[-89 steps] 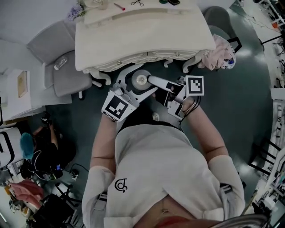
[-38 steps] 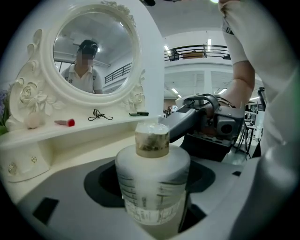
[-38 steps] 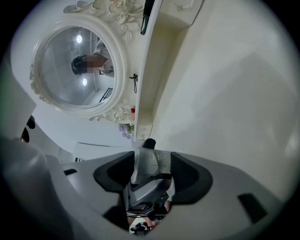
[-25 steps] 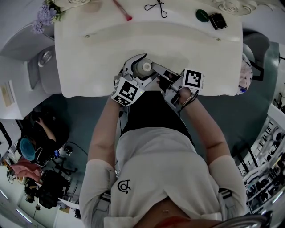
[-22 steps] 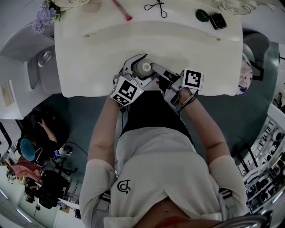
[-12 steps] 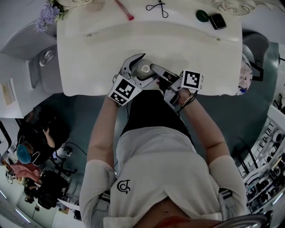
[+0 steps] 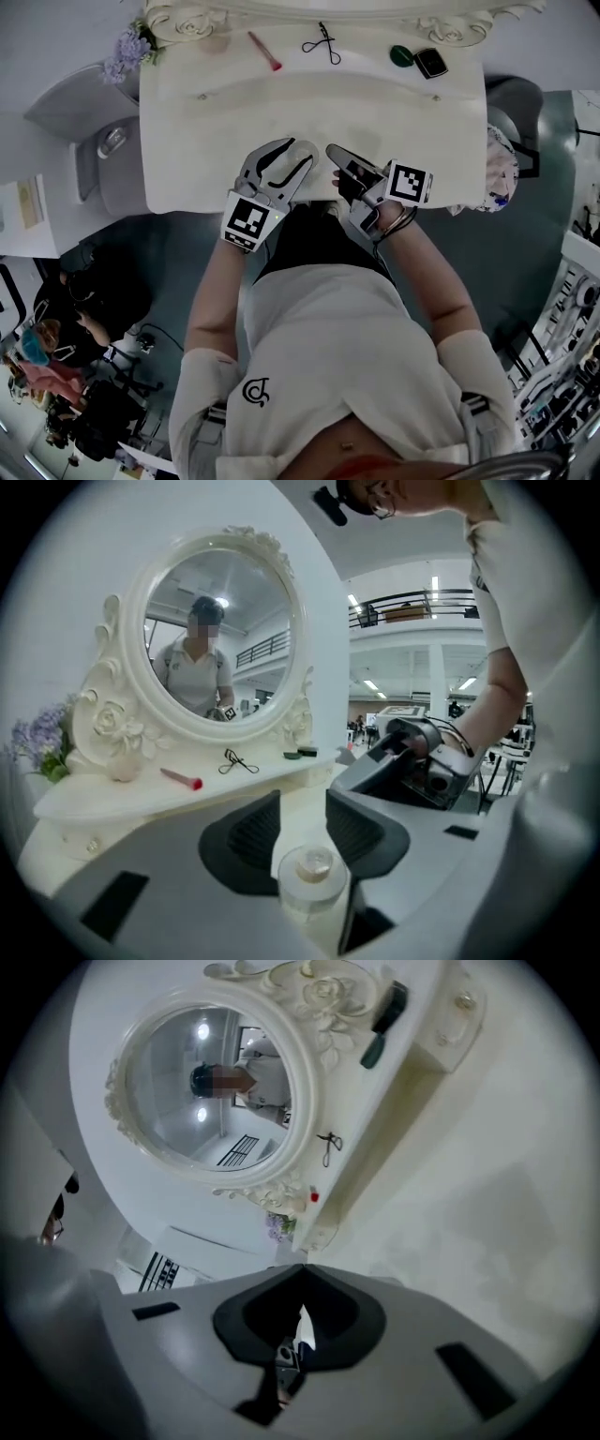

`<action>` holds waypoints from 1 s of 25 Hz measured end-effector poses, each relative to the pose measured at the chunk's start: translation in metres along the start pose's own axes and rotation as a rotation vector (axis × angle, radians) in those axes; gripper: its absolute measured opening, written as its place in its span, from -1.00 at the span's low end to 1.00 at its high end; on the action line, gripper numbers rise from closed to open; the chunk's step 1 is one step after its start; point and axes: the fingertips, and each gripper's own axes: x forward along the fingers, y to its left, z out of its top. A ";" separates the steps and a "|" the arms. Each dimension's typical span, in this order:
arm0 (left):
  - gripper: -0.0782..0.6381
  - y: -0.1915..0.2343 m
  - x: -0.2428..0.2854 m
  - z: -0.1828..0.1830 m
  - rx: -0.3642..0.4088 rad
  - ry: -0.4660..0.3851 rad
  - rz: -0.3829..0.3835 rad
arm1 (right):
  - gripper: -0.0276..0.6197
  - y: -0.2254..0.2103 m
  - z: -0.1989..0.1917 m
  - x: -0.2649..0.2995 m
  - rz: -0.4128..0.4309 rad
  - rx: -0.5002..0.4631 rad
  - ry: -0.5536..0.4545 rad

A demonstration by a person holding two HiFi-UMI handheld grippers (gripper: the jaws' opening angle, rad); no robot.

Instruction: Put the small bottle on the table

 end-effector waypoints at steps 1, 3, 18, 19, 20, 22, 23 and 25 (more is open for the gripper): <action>-0.39 0.002 -0.004 0.009 0.001 -0.016 0.019 | -0.89 0.008 0.001 -0.002 0.004 -0.024 0.001; -0.56 0.004 -0.011 0.025 -0.001 -0.044 0.033 | -0.89 0.026 0.003 -0.006 0.037 -0.067 -0.004; -0.74 0.027 -0.051 0.114 0.082 -0.160 0.191 | -0.89 0.139 0.053 -0.040 -0.027 -0.935 -0.209; -0.74 0.030 -0.052 0.119 0.077 -0.166 0.202 | -0.89 0.143 0.058 -0.042 -0.042 -0.981 -0.229; -0.74 0.033 -0.054 0.124 0.067 -0.175 0.218 | -0.89 0.147 0.062 -0.044 -0.061 -1.031 -0.247; -0.74 0.040 -0.060 0.134 0.053 -0.194 0.264 | -0.89 0.153 0.070 -0.048 -0.113 -1.160 -0.273; -0.74 0.044 -0.063 0.138 0.050 -0.202 0.289 | -0.89 0.154 0.073 -0.049 -0.143 -1.233 -0.283; -0.74 0.050 -0.068 0.144 0.045 -0.207 0.325 | -0.89 0.159 0.077 -0.052 -0.183 -1.344 -0.300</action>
